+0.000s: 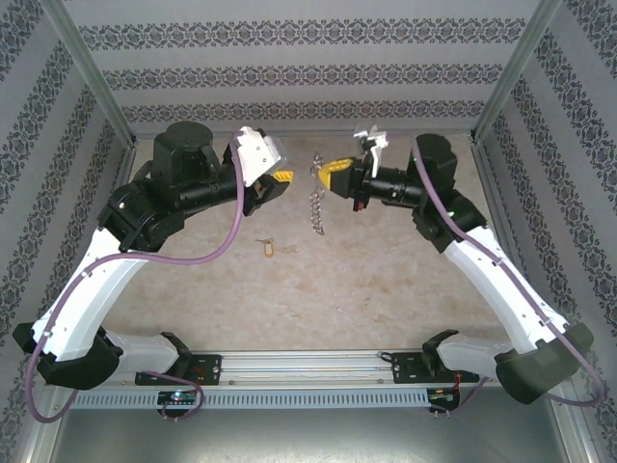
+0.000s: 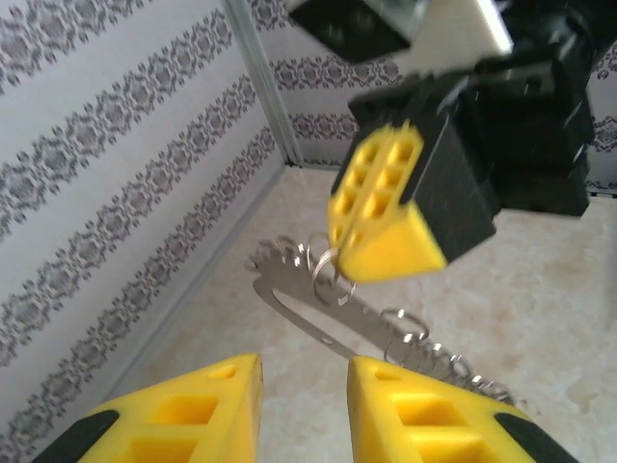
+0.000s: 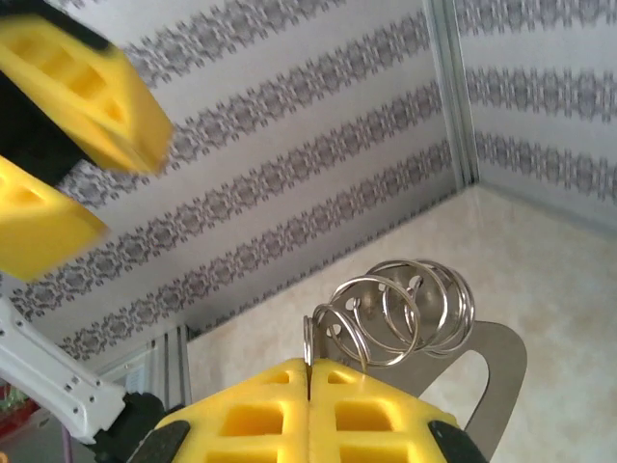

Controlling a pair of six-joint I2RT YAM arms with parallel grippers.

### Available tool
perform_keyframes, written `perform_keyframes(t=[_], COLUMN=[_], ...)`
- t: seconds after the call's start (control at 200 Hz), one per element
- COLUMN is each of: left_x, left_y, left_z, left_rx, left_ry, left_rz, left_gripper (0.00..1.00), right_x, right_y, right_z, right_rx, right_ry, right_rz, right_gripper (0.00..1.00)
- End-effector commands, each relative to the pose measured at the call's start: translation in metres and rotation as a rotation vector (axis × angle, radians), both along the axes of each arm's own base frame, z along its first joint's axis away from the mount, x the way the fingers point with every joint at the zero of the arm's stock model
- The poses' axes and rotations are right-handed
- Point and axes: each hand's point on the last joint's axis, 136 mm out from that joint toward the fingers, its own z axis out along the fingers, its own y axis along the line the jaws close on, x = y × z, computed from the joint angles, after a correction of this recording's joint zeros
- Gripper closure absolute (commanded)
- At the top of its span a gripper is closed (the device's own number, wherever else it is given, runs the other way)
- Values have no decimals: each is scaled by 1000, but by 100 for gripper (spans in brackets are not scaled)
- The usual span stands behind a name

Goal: Put the keys on the keyring

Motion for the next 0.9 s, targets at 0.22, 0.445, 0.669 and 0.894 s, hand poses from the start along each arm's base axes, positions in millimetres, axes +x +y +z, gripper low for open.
perform_keyframes(t=[0.22,0.445,0.669,0.894], left_x=[6,7,11,10], left_y=[6,9,14,14], left_z=[-30,-59,-76,-113], left_rx=[-50,-46,-36,-69], left_ry=[114,192,241,406], left_rz=[88,122,146,157], left_gripper=[70,70,70,68], right_x=[12,16,25,30], right_y=[6,14,26,30], right_z=[-93,-150,-189,-209], right_rx=[-2,-18,-49,-72], right_ry=[145,253,335,394], right_rz=[-87,-85,-69,-75], right_gripper=[100,100,100,100])
